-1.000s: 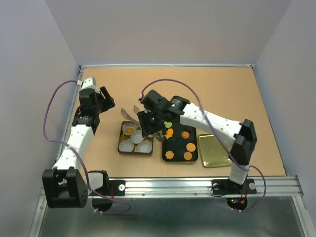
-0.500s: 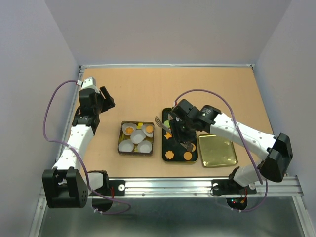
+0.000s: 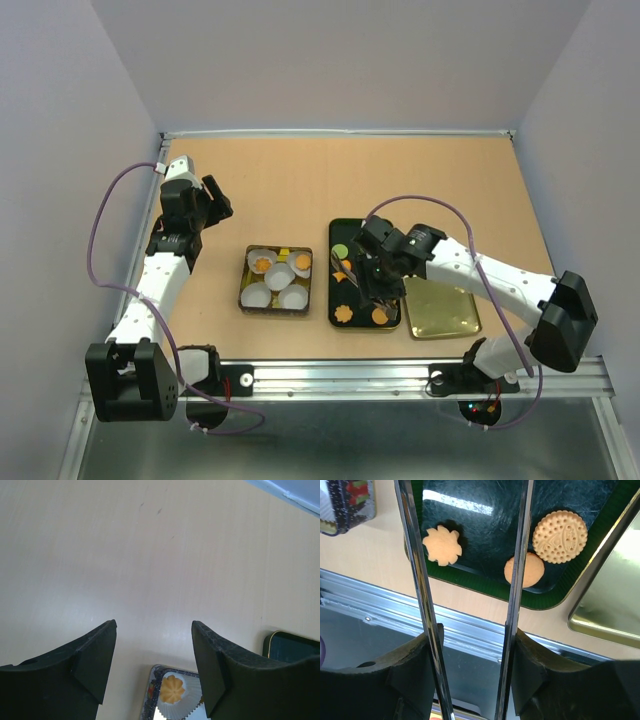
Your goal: Pack the cookies
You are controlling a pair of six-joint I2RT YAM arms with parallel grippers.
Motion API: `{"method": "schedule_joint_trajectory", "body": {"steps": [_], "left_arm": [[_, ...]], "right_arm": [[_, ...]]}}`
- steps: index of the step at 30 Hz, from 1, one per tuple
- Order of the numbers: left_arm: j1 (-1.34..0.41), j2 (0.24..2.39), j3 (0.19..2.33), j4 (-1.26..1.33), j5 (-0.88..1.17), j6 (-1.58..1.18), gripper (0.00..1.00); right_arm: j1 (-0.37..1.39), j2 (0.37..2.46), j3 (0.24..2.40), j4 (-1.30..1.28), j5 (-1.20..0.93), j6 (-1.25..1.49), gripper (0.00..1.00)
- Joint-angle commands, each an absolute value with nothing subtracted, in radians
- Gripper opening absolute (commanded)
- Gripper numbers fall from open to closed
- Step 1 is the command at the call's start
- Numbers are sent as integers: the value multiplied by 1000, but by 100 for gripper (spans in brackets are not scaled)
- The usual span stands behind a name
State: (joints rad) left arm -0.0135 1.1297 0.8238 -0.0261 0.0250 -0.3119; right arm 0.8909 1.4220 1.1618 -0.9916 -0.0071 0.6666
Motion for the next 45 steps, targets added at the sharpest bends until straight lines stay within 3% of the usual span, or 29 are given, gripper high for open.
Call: {"method": "schedule_joint_trajectory", "body": {"steps": [1,19,45], "left_arm": [[-20,1097,805,6,17,-301,72],[-20,1098,808,8,35,-301,72],[-20,1100,808,8,40,-301,72]], "right_arm": [[896,1402,1140,-988,5,696,56],[897,1525,1154,-954,-51,663,55],[914,1516,1207,-954,-57,667,34]]}}
